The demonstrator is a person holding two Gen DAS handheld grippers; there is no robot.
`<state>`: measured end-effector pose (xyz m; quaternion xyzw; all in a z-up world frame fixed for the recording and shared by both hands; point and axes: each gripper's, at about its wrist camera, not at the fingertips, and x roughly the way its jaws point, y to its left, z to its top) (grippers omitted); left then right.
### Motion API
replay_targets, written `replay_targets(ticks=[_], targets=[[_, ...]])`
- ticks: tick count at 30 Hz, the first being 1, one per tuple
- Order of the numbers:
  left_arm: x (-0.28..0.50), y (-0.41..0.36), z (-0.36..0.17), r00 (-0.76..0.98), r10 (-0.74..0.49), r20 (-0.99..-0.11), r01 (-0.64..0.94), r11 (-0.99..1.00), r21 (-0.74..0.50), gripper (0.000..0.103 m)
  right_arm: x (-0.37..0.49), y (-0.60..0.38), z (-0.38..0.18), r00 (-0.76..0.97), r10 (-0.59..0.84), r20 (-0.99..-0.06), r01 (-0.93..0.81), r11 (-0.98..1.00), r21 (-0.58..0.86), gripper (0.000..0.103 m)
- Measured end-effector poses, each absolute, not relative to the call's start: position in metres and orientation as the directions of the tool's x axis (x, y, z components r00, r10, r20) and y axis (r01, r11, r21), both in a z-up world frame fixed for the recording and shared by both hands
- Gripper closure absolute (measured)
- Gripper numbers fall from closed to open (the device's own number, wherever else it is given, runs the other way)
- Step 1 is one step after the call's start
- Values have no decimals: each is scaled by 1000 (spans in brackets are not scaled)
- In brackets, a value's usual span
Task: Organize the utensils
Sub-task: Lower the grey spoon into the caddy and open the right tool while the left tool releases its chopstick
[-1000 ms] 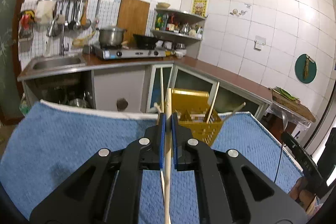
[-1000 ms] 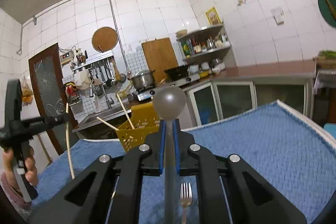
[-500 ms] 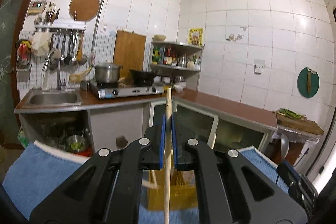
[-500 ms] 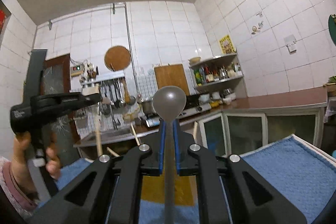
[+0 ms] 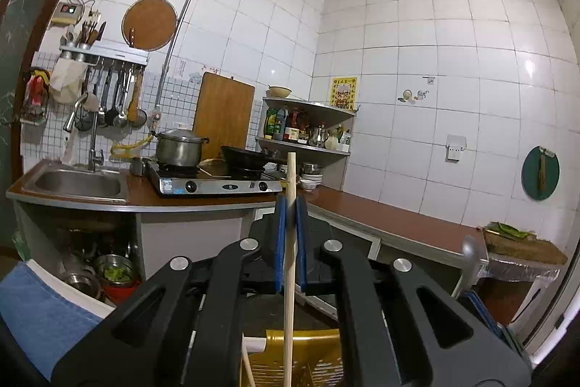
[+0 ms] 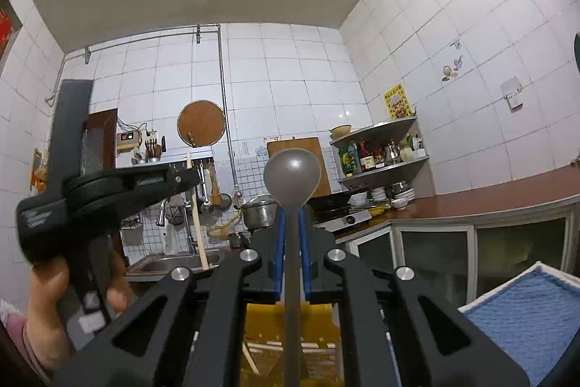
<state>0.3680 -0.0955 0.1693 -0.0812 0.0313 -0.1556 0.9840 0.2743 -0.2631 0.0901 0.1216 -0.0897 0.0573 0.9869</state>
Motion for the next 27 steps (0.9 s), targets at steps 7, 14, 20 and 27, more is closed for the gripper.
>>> replay_targets(ticks=[7,14,20,27], targets=[[381,-94,145,950,-308,-40,297,938,-177,99,304,-262,77,979,74,188,-119,965,235,95],[395,-95,121,946,-313,-85,298,942,-153,99,316,-250,62,986,63,154,-83,988,129,95],[401,-94,105,940,-309,-143,291,948,-132,99,313,-253,46,995,48,90,-55,996,76,95],[401,-92,95,920,-320,-228,297,946,-127,99,307,-255,37,998,60,3,-60,997,51,95]])
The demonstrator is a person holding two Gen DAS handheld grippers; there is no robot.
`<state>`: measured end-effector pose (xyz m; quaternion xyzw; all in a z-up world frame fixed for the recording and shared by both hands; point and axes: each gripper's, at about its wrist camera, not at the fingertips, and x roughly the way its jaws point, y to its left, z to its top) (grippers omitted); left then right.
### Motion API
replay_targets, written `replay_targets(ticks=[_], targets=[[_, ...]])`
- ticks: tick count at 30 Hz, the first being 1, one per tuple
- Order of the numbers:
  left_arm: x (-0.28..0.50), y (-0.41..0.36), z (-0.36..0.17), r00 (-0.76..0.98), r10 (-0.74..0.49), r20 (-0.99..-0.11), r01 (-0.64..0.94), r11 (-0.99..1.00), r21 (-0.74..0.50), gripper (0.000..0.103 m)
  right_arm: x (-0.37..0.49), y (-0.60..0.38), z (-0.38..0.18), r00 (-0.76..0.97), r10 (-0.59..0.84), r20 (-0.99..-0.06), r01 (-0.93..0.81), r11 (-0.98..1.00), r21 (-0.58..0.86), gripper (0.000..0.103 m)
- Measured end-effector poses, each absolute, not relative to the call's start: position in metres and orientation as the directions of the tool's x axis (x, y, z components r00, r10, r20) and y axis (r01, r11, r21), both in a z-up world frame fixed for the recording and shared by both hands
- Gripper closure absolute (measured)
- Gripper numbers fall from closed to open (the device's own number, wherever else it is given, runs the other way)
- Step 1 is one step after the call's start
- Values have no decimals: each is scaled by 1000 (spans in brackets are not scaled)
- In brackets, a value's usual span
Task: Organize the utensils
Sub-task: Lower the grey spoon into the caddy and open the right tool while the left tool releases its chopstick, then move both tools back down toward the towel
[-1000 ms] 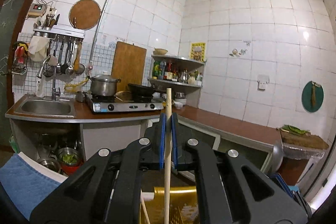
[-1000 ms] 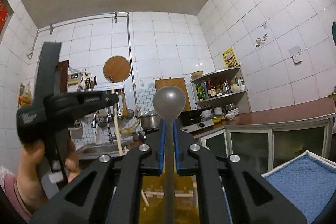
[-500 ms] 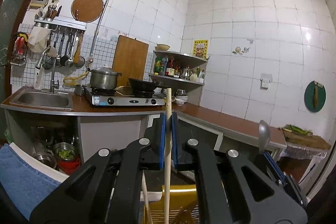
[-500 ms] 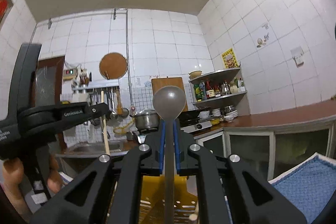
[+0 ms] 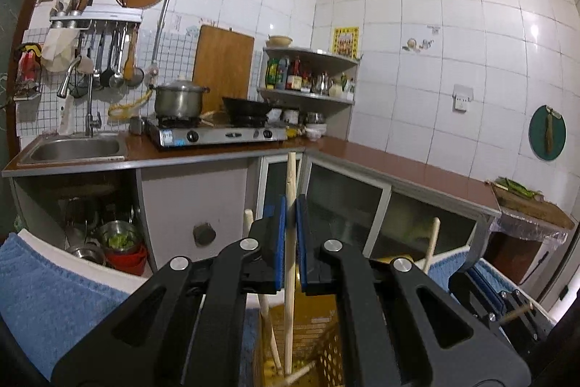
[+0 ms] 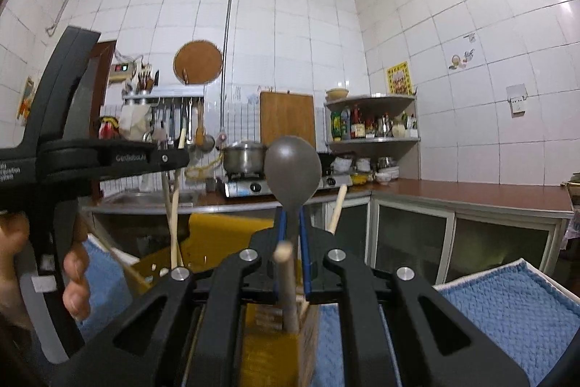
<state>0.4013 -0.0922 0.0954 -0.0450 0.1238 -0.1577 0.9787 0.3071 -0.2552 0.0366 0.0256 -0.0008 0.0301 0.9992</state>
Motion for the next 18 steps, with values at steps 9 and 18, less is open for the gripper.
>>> replay_targets(ticks=[9,18], targets=[[384,-85,95,893,-287,-347,272,958,-94,86,310,-260,37,978,86,-189,-73,994,79,78],[320,-50,109,894,-234,-382,224,972,-71,30,265,-278,72,960,113,-255,-84,989,120,48]])
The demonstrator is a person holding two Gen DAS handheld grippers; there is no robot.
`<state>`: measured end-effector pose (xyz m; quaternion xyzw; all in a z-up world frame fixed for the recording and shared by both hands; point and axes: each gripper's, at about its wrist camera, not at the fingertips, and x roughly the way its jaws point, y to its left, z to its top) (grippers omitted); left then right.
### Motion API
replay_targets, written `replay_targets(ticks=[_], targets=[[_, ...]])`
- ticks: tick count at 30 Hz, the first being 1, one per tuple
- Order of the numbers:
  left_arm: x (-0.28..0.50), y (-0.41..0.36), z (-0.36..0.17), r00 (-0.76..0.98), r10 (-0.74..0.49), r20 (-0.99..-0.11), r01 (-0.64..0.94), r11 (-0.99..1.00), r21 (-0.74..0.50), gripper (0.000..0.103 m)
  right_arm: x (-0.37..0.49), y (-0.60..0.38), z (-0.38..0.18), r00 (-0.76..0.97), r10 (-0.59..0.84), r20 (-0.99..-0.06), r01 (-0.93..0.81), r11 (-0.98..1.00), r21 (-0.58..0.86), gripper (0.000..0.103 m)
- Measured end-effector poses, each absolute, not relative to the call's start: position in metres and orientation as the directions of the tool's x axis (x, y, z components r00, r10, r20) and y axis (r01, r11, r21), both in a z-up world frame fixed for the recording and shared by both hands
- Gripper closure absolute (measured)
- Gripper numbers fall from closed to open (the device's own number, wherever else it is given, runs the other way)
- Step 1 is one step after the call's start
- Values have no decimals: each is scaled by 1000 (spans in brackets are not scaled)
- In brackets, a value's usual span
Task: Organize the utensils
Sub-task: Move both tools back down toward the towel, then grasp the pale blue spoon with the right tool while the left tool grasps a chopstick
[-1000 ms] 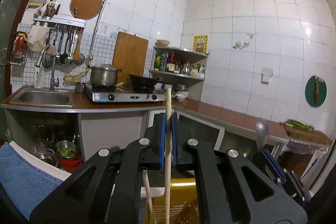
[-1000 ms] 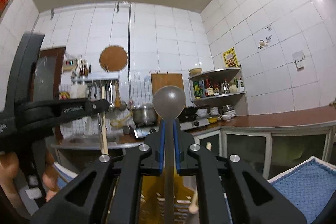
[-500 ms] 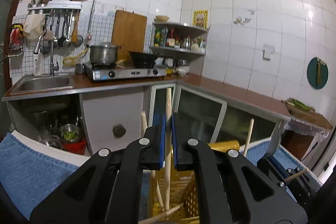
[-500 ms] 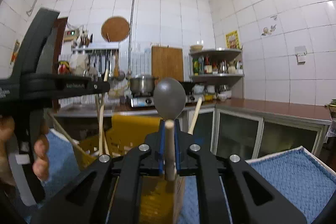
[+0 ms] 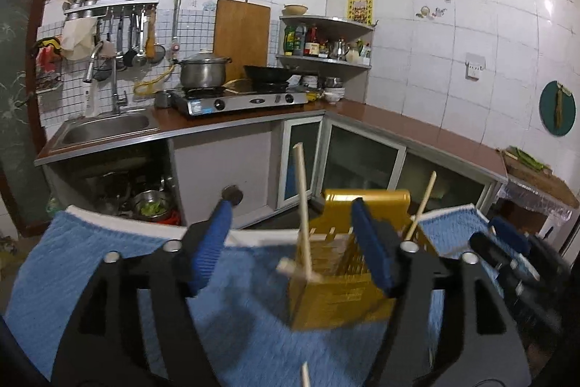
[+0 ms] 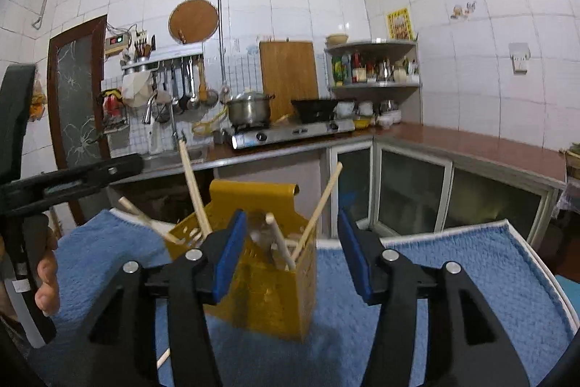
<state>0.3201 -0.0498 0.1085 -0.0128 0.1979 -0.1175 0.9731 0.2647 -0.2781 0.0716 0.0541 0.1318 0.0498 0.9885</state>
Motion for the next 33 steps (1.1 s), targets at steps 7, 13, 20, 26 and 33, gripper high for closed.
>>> replay_targets(ticks=[7,13,20,26,33], targets=[[279,-28,88,859,-221,-462,206,975,-83,5,225,-297,53,922,90,-378,-42,990,133,35],[261,-27,55,823,-194,-534,199,979,-48,5,203,-311,29,880,65,-471,0,991,136,28],[258,-30,16,759,-182,-625,192,980,-53,5,196,-325,-6,819,0,-574,73,992,105,27],[260,-38,-12,709,-159,-687,180,983,-41,5,204,-328,-39,725,-29,-688,119,989,84,28],[260,-53,-24,675,-152,-722,207,978,-12,5,207,-329,-59,663,-37,-747,153,984,87,29]])
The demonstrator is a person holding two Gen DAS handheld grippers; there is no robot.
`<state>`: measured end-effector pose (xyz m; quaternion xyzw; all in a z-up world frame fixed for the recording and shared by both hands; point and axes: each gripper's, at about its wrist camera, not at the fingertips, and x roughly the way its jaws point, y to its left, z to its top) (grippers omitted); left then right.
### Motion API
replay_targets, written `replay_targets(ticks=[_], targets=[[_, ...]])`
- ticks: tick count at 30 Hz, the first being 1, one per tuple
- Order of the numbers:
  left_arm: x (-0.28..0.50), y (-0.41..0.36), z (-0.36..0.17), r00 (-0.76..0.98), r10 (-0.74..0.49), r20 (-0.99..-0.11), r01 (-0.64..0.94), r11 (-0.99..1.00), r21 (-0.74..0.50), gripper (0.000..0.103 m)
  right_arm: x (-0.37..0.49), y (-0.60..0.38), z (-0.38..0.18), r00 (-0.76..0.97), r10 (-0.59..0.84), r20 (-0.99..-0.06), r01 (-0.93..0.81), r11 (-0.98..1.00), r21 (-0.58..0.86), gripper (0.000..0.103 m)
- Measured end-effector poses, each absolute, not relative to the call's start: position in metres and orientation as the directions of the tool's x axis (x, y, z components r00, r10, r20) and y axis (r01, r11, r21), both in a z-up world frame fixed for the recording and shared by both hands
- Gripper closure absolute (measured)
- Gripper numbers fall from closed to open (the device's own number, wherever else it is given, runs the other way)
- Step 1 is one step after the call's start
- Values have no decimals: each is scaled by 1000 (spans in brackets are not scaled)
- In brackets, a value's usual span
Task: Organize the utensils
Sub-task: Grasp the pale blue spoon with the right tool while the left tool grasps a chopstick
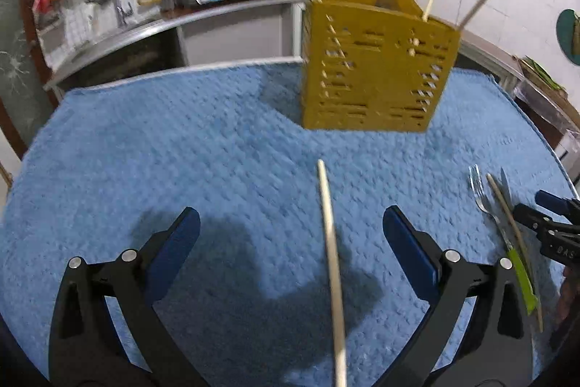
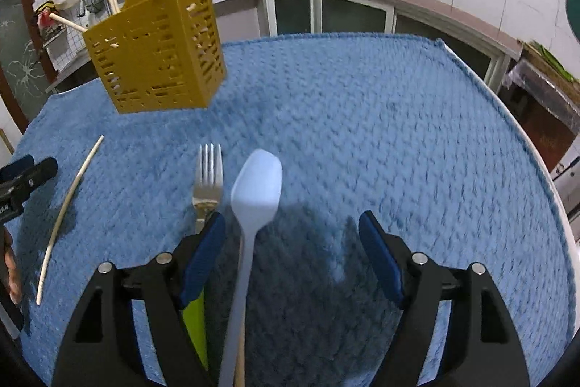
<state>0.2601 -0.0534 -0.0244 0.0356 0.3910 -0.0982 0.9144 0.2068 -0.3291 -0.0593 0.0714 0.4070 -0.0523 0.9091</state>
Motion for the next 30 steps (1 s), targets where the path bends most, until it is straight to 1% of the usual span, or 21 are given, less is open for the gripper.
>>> replay_targets(ticks=[1,3,4,6,7,8,9,11,13,14,18,24,28,29,30], targets=[[263,-53,-26,661,-161,-733,207,978,-28,5,206,-329,-59,663,-38,-748,156,984,89,30],[268,-50,-29,649,-166,-742,180,982,-62,6,206,-331,-59,656,-39,-753,164,982,91,42],[271,-50,-31,644,-170,-746,170,982,-77,7,206,-331,-59,652,-33,-758,162,982,97,44],[278,-49,-34,621,-186,-762,157,981,-112,11,207,-332,-61,644,-26,-764,159,982,101,52],[280,-49,-37,611,-193,-768,159,980,-119,17,208,-331,-62,642,-17,-766,152,983,106,53],[282,-51,-39,599,-200,-776,164,978,-125,25,208,-331,-62,643,-14,-766,150,983,108,57],[284,-53,-40,591,-202,-781,169,978,-124,28,208,-330,-62,643,-17,-766,150,983,105,68],[288,-58,-45,574,-195,-795,184,977,-107,45,212,-329,-63,631,-15,-776,147,984,101,80],[291,-61,-48,557,-198,-806,193,975,-106,53,215,-328,-65,615,-11,-789,146,984,100,81],[293,-62,-49,553,-200,-809,192,975,-110,55,215,-328,-65,611,-12,-792,146,984,98,81],[298,-65,-51,548,-193,-814,186,977,-106,56,220,-329,-64,588,-3,-809,139,986,97,80],[307,-72,-51,544,-158,-824,180,981,-69,64,228,-327,-63,530,-3,-848,118,990,70,80],[312,-76,-52,551,-130,-824,186,982,-31,74,236,-327,-63,502,-5,-865,121,991,64,80],[313,-77,-52,552,-126,-824,183,983,-28,80,239,-328,-62,497,-5,-868,123,990,65,81],[314,-78,-51,552,-127,-824,183,983,-30,84,240,-328,-62,494,-3,-870,124,990,67,84]])
